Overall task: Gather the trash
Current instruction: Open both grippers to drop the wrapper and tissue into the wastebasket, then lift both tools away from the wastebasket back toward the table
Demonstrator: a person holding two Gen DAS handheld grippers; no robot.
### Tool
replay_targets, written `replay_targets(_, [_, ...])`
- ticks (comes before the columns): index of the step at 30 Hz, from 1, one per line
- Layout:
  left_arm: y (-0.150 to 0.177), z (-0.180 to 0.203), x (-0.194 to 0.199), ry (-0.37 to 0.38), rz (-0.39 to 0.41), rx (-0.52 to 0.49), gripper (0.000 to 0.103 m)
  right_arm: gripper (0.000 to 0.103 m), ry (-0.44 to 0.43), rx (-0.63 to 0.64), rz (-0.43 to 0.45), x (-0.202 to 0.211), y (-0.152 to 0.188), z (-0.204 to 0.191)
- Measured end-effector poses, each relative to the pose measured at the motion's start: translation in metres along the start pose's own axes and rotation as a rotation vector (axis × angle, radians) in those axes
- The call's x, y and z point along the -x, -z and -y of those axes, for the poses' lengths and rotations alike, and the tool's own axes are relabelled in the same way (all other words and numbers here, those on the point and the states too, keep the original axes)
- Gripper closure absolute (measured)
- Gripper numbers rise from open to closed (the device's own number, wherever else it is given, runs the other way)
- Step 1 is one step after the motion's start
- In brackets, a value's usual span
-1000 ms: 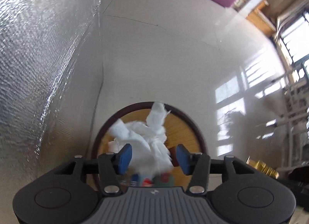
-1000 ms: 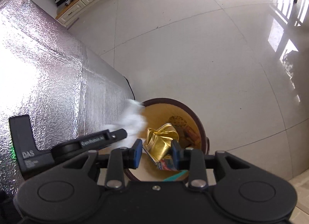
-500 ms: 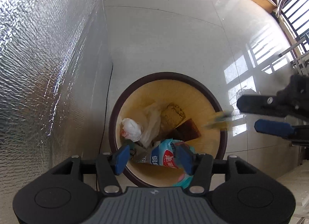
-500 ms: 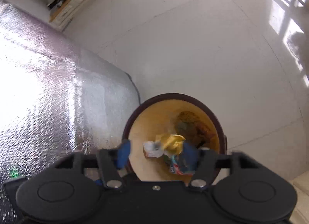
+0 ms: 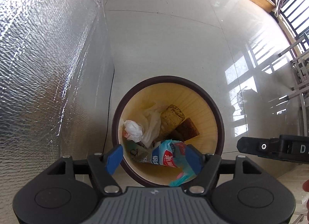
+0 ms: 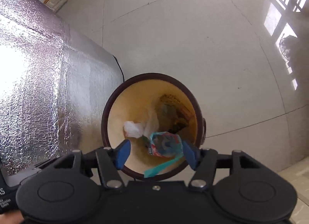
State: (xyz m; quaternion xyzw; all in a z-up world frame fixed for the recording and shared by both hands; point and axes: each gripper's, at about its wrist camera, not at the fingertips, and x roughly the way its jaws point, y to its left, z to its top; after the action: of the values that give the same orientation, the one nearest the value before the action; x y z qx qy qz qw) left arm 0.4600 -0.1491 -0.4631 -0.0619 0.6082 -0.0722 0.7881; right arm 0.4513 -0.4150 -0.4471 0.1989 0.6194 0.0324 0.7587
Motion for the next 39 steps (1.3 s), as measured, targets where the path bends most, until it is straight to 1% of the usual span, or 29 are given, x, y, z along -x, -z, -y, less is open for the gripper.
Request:
replay_targets(1, [0.0,0.0,0.002,-0.001,0.0,0.0,0.022,0.042,0.0,0.002,0.003,0.001,0.001,-0.001])
replay_targets(5, [0.001,0.0,0.01,-0.011,-0.001,-0.008,0.015,0.041,0.009,0.015,0.014,0.01,0.001,-0.002])
replay_targets(7, [0.001,-0.001,0.014,-0.019,-0.008,-0.007,0.007,0.041,0.017,0.018,0.02,0.015,0.002,-0.001])
replay_targets(9, [0.001,-0.002,0.017,-0.03,-0.016,-0.003,0.001,0.04,0.021,0.017,0.023,0.019,0.003,0.001])
replay_targets(10, [0.001,-0.002,0.019,-0.034,-0.019,-0.004,0.0,0.039,0.024,0.017,0.025,0.021,0.004,0.001])
replay_targets(12, [0.002,-0.002,0.023,-0.034,-0.021,-0.011,0.0,0.036,0.031,0.016,0.03,0.028,0.006,0.002])
replay_targets(15, [0.003,-0.002,0.031,-0.032,-0.019,-0.018,0.0,0.027,0.042,0.017,0.04,0.037,0.011,0.003])
replay_targets(21, [0.006,0.0,0.051,-0.041,0.009,-0.031,0.0,0.008,0.078,0.031,0.081,0.06,0.018,0.003])
replay_targets(22, [0.007,0.0,0.055,-0.043,0.012,-0.032,0.0,0.004,0.084,0.033,0.085,0.064,0.02,0.003])
replay_targets(23, [0.007,0.0,0.059,-0.045,0.014,-0.033,0.0,0.002,0.089,0.034,0.09,0.069,0.021,0.003])
replay_targets(26, [0.011,-0.001,0.072,-0.054,0.021,-0.032,0.0,0.0,0.111,0.035,0.106,0.081,0.026,0.002])
replay_targets(30, [0.016,-0.002,0.09,-0.056,0.028,-0.037,0.0,0.0,0.117,0.045,0.128,0.1,0.034,-0.002])
replay_targets(32, [0.018,0.0,0.103,-0.068,0.045,-0.047,0.0,0.0,0.123,0.053,0.133,0.108,0.039,-0.006])
replay_targets(39, [0.026,0.007,0.15,-0.051,0.1,-0.093,0.0,0.0,0.142,0.062,0.189,0.15,0.059,-0.012])
